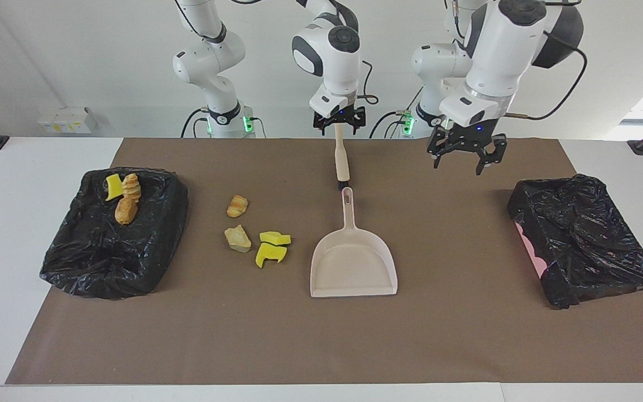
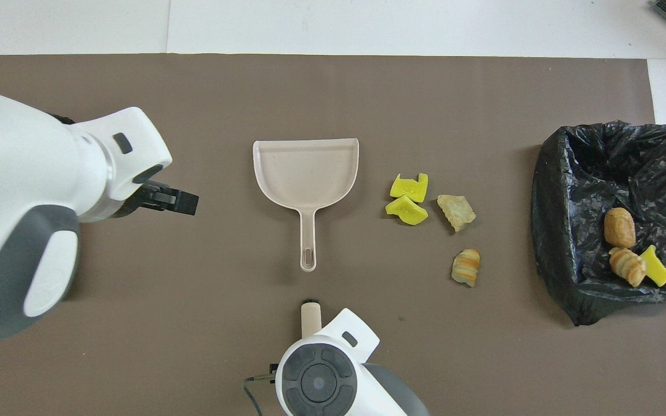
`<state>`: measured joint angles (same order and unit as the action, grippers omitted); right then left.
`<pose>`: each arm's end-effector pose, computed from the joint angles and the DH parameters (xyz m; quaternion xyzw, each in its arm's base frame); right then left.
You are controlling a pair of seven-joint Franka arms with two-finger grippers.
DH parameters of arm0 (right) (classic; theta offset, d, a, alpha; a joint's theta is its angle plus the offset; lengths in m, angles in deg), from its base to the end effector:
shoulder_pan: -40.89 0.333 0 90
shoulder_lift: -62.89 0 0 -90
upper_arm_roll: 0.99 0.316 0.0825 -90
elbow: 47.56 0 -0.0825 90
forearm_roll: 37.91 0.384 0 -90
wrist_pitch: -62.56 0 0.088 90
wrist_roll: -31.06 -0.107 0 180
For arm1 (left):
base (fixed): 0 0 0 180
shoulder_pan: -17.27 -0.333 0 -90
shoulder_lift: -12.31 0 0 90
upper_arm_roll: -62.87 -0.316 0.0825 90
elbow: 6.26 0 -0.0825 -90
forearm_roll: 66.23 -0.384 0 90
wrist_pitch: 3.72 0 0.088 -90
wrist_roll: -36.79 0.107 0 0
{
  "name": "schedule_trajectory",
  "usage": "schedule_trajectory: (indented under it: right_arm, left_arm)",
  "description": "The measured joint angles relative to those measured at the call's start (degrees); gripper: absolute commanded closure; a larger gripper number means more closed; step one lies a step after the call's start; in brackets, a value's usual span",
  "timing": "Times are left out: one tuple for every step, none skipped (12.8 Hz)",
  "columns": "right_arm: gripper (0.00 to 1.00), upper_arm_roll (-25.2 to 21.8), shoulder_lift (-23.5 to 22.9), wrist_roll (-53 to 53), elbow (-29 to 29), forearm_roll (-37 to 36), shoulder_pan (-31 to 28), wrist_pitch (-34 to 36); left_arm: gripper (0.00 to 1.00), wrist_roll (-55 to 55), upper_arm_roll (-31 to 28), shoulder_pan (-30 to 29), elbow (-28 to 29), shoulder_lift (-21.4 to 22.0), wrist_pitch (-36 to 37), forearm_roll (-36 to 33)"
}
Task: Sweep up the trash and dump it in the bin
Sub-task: 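Reach the left gripper to the dustpan while the right gripper reaches the brush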
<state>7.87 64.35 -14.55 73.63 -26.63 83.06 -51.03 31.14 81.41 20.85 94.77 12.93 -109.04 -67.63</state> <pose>0.3207 0.4165 0.4173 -0.9949 -0.0028 0.0996 0.0173 0.5272 -0.2130 0.5623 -0.9883 0.1458 -0.0446 0.0030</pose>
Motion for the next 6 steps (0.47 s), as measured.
schedule_trajectory:
  right_arm:
    - [0.07, 0.01, -0.02, 0.00, 1.24, 1.01, 0.76, -0.62]
    - [0.07, 0.02, -0.08, 0.00, 2.36, 1.51, 1.37, -1.17]
    - [0.07, 0.00, -0.28, 0.00, 3.27, 1.69, 2.27, -1.62]
    - [0.07, -0.01, -0.66, 0.00, 4.24, 1.83, 3.71, -2.80]
    - [0.07, 0.03, -0.97, -0.04, 5.45, 1.86, 4.96, -4.63]
    - [0.08, 0.05, -1.24, -0.06, 6.80, 1.87, 5.76, -6.47]
  left_arm:
    - [0.00, -2.78, 2.00, 0.06, 0.68, -1.40, -1.87, 0.00]
    - [0.00, -5.80, 3.99, 0.13, 1.08, -3.18, -3.63, 0.00]
    - [0.00, -8.76, 5.77, 0.23, 1.47, -5.04, -5.06, -0.04]
    - [0.00, -11.77, 7.66, 0.38, 1.96, -7.19, -6.89, -0.32]
    - [0.00, -14.72, 9.25, 0.70, 2.38, -9.37, -9.09, -1.32]
    - [0.00, -17.74, 10.45, 1.09, 2.56, -11.34, -10.84, -2.67]
